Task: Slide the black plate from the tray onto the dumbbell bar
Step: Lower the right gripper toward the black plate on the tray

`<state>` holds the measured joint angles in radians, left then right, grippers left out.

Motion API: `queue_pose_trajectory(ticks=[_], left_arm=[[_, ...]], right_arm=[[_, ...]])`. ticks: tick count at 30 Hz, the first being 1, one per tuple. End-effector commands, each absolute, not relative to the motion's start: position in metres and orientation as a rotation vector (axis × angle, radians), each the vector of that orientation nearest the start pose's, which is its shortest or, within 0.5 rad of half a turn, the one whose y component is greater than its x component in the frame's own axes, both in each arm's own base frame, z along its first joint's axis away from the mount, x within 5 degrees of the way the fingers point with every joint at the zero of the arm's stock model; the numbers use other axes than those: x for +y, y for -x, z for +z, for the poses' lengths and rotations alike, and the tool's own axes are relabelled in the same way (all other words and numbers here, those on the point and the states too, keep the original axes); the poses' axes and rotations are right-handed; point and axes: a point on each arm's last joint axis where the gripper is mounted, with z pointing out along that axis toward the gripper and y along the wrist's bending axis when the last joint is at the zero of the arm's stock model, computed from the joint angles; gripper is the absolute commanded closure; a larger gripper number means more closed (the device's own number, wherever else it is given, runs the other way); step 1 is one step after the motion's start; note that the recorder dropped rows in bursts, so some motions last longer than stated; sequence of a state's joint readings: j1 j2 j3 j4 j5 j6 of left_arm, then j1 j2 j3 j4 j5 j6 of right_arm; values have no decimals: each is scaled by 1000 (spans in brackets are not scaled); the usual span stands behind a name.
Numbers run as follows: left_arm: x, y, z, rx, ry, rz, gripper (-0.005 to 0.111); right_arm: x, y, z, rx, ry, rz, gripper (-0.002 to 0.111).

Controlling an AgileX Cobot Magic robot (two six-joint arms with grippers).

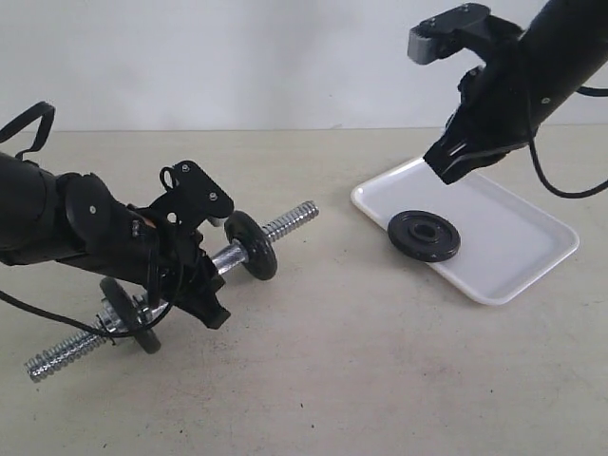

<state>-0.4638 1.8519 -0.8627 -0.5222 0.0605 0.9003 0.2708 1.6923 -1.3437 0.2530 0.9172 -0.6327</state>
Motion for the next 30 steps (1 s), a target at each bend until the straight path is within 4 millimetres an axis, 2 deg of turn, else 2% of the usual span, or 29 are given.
queue_pose_trajectory(ticks=[1, 7, 13, 22, 30], left_arm=[[-142, -289, 243, 1935, -806, -41, 102], [-137, -283, 244, 1918, -789, -24, 102], [-136, -282, 250, 1896, -777, -22, 102], [-135, -281, 252, 1899, -759, -31, 102], [-135, -281, 252, 1901, -749, -35, 102]], right_arm=[[127, -331, 276, 2489, 1111, 45, 109], [147, -315, 263, 2459, 1185, -95, 109], [154, -300, 244, 2392, 1162, -345, 109], [165, -273, 203, 2199, 1201, -471, 109], [168, -256, 188, 2032, 1205, -629, 109]])
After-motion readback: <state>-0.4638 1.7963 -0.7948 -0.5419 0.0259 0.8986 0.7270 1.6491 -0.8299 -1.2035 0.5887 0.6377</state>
